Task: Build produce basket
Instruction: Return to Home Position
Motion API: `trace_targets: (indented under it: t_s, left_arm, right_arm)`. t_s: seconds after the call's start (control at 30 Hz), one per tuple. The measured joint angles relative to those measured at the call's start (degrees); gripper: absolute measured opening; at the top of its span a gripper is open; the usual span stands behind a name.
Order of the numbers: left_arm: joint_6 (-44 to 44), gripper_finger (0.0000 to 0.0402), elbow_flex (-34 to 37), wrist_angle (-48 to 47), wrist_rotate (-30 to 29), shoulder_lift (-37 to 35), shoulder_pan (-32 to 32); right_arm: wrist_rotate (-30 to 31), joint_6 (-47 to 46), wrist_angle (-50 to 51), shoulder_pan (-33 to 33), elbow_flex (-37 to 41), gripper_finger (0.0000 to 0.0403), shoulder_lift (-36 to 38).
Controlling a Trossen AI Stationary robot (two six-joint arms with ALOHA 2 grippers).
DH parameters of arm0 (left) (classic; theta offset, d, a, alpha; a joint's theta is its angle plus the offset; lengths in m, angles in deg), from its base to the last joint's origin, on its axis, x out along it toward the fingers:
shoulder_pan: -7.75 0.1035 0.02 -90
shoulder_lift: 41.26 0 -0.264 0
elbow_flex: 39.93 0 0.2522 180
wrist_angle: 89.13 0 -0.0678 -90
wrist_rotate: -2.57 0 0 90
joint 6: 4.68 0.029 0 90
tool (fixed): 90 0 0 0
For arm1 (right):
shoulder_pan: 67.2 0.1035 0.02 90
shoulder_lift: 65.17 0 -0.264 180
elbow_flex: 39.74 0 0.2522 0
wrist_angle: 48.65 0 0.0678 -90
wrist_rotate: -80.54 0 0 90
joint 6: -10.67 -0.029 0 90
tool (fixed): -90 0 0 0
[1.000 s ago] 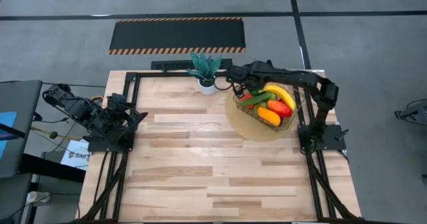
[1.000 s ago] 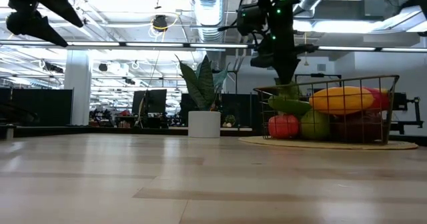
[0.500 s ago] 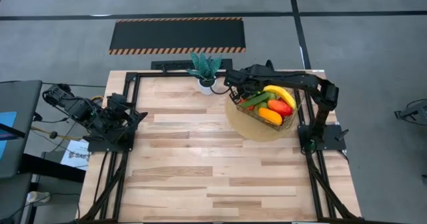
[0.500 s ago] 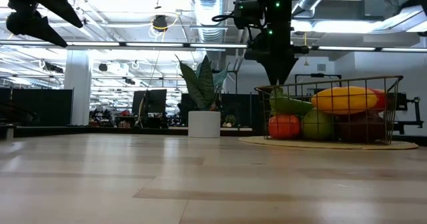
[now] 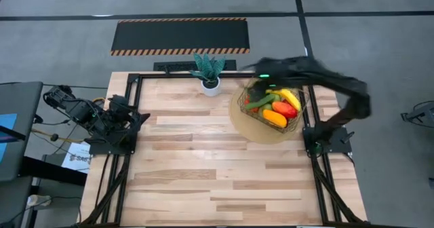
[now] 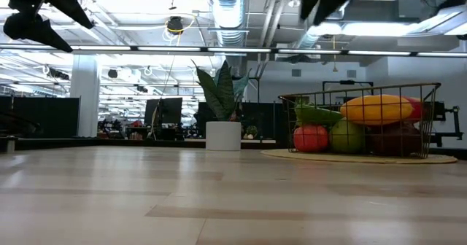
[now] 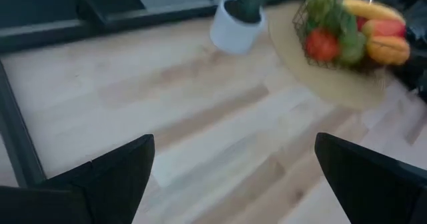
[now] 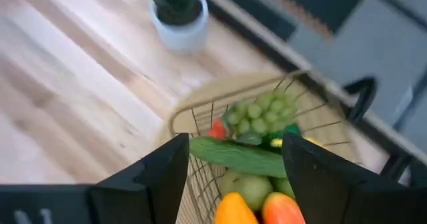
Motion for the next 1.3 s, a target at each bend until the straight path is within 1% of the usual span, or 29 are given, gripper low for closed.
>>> trace_targets:
  t_s: [0.07, 0.17, 0.27, 0.33, 0.37, 0.43, 0.47, 0.5, 0.57, 0.67, 0.77, 0.87, 1.0, 1.1, 1.17, 1.23, 1.3]
  left_arm:
    - [-0.2, 0.0399, 0.0, 0.0, 2.9, 0.0, 0.0]
    - [-0.5, 0.0399, 0.0, 0.1, 8.0, 0.0, 0.0]
    - [-0.1, 0.0399, 0.0, 0.9, 8.4, 0.0, 0.0]
    - [-0.5, 0.0399, 0.0, 1.0, 4.9, 0.0, 0.0]
    - [-0.4, 0.0399, 0.0, 1.0, 2.2, 0.0, 0.0]
    - [1.0, 0.0399, 0.0, 2.2, -3.7, -0.1, 0.0]
    - [2.6, 0.0399, -0.1, 3.1, -5.5, -0.6, -0.1]
    - [4.3, 0.0399, -0.1, 4.3, -7.0, -1.2, -0.1]
    - [8.4, 0.0399, -0.1, 6.9, -8.9, -3.4, -0.3]
    - [14.9, 0.0399, -0.2, 10.6, -11.5, -8.7, -1.4]
    - [23.2, 0.0399, -0.2, 14.9, -10.6, -15.9, -3.0]
    - [33.1, 0.0399, -0.2, 20.0, -5.6, -22.9, -4.7]
    - [44.2, 0.0399, -0.2, 24.5, 0.3, -30.1, -5.5]
    - [48.6, 0.0399, -0.3, 23.8, 3.3, -30.5, -5.4]
    - [50.3, 0.0399, 0.9, 23.8, 5.1, -30.5, -5.0]
    - [51.1, 0.0399, 3.5, 26.0, 5.3, -30.6, -5.1]
    - [51.3, 0.0399, 6.6, 27.0, 6.3, -30.5, -5.2]
  right_arm:
    - [1.1, 0.2, 1.0, 2.5, -0.6, 0.026, 6.2]
    - [2.5, -1.5, 1.8, 7.9, -0.6, 0.026, 15.0]
    - [3.5, -2.9, 3.6, 14.6, 0.0, 0.026, 22.2]
    - [5.5, -5.8, 3.7, 19.9, 1.9, 0.026, 26.5]
    - [8.6, -7.4, 3.2, 22.7, 3.6, 0.026, 28.6]
    - [19.3, -11.9, 1.5, 28.7, 8.2, 0.026, 32.6]
    - [24.4, -14.5, 1.1, 31.8, 10.9, 0.026, 34.9]
    - [28.2, -16.6, 0.5, 34.8, 14.0, 0.026, 37.2]
    - [33.6, -18.6, -2.7, 40.0, 20.9, 0.026, 41.5]
    - [38.4, -18.7, -10.3, 46.0, 31.6, 0.026, 46.6]
    - [44.3, -18.6, -18.4, 50.2, 41.7, 0.026, 48.8]
    - [49.5, -19.2, -24.7, 53.4, 50.0, 0.026, 49.5]
    - [55.0, -23.8, -30.9, 56.9, 58.8, 0.026, 49.3]
    - [58.2, -27.8, -36.2, 60.0, 64.7, 0.026, 48.9]
    - [59.7, -30.8, -40.6, 62.3, 68.8, 0.026, 48.6]
    - [62.0, -32.8, -46.0, 64.7, 72.9, 0.026, 47.9]
    - [65.8, -34.4, -51.2, 66.8, 76.1, 0.026, 47.0]
